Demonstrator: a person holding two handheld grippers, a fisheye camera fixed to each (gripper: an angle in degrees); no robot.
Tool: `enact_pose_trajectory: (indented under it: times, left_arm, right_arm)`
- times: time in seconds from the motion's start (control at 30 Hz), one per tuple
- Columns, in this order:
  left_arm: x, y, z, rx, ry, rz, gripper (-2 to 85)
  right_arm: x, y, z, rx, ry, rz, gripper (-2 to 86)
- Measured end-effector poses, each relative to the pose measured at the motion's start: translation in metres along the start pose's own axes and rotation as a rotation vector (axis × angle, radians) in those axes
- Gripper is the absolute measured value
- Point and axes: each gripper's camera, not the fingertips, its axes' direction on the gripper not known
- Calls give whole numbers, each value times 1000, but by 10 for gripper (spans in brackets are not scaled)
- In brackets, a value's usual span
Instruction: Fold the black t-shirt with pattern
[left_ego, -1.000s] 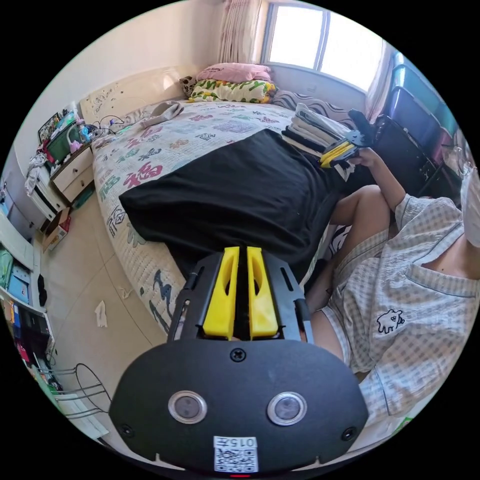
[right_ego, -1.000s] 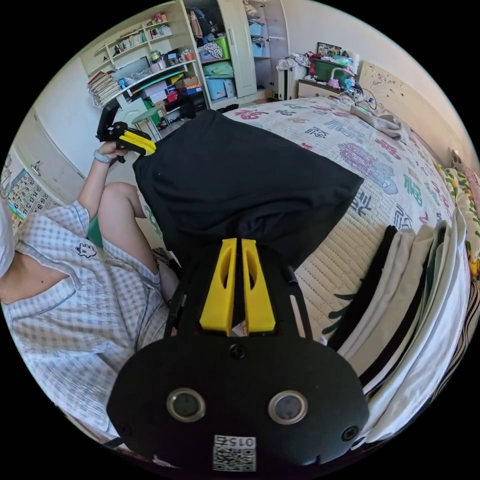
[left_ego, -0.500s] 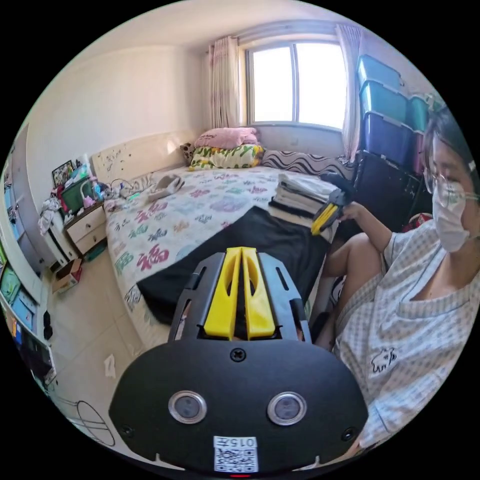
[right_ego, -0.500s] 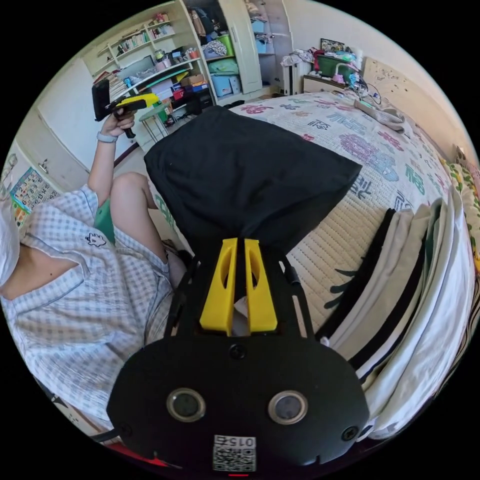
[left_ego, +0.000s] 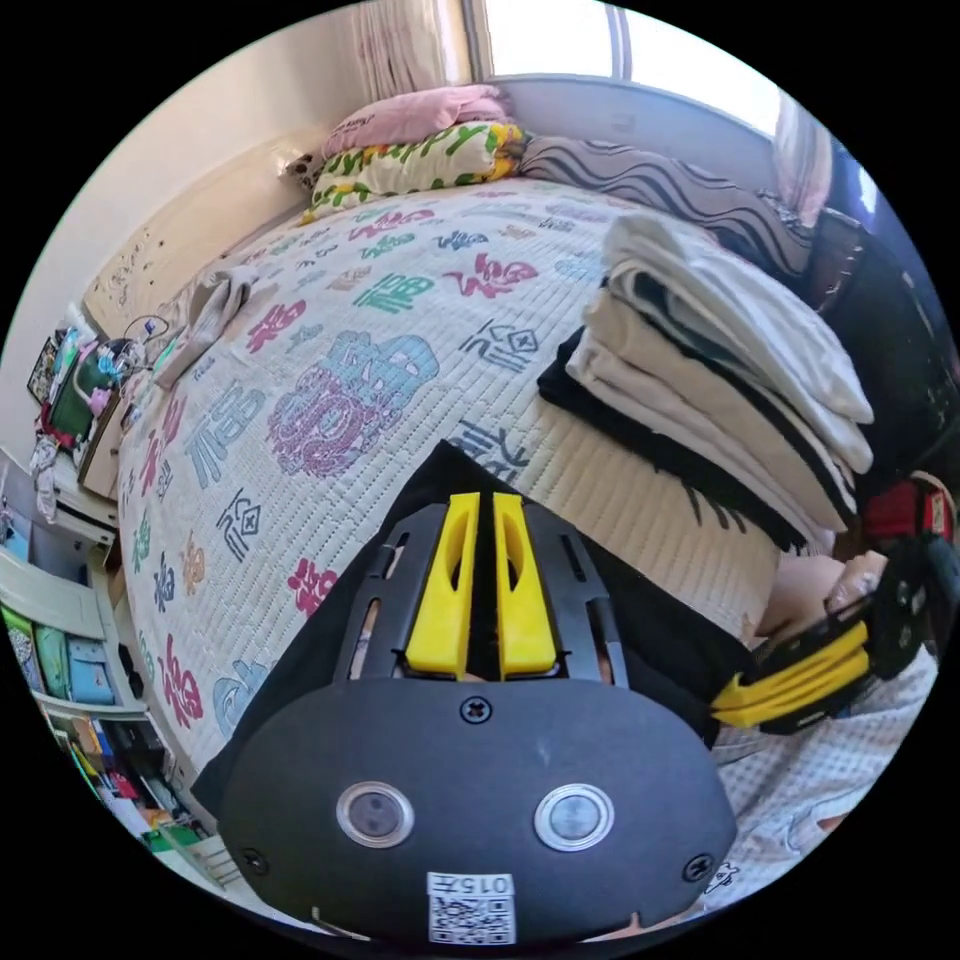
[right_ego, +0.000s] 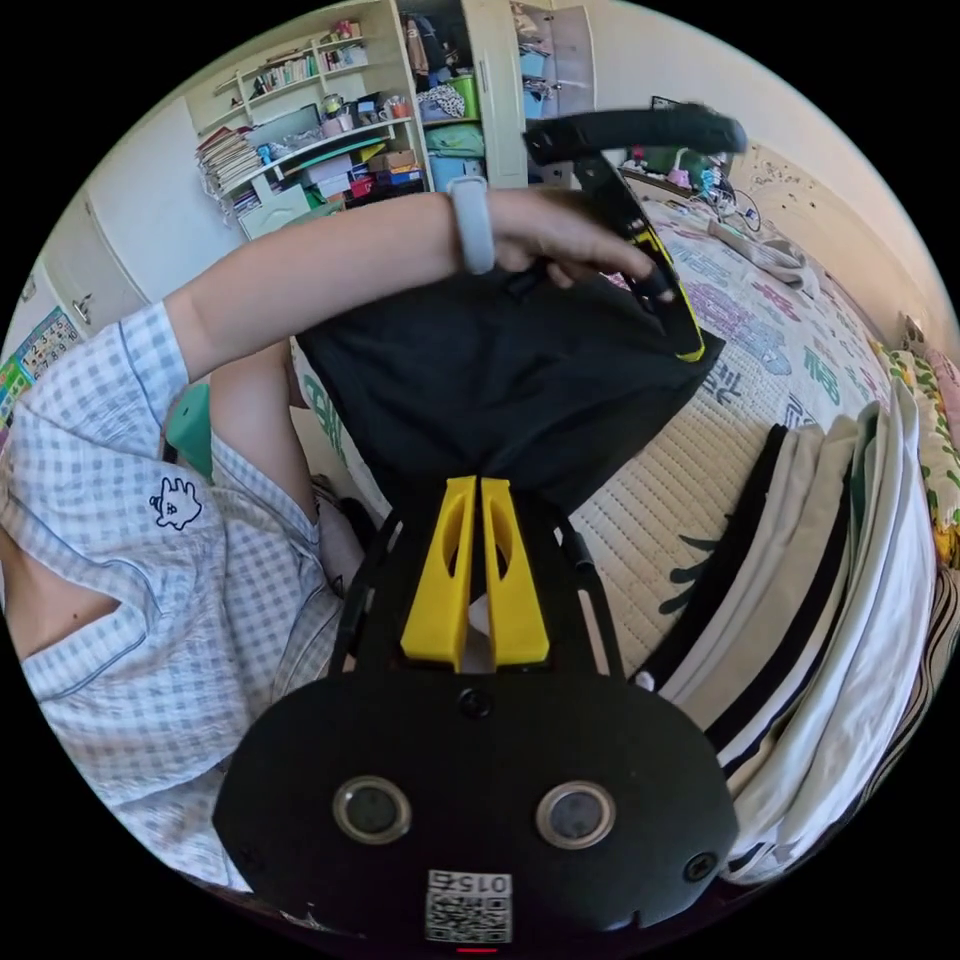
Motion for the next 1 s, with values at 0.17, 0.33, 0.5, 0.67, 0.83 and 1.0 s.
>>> enact_pose_trajectory:
  times: [0.17, 0.33, 0.5, 0.67, 0.83, 1.0]
  left_arm:
    - [-8, -2, 18, 2, -15, -51, 2]
    - [-12, 4, 17, 5, -16, -54, -1]
    - [-26, 14, 12, 14, 36, -82, -4]
    - [-50, 69, -53, 187, 155, -90, -6]
    - [-62, 212, -164, 416, 106, -93, -3]
    - [-83, 421, -233, 651, 10, -408, 15]
  right_arm:
    - [-21, 9, 2, 17, -2, -67, -9]
    - [-30, 6, 27, -39, 46, -78, -9]
    - [-24, -4, 70, -143, -39, -49, -7]
    - [-31, 0, 44, 29, -39, -68, 14]
    - [-46, -12, 38, 242, -13, -96, 7]
    - [-77, -73, 85, 234, 25, -159, 6]
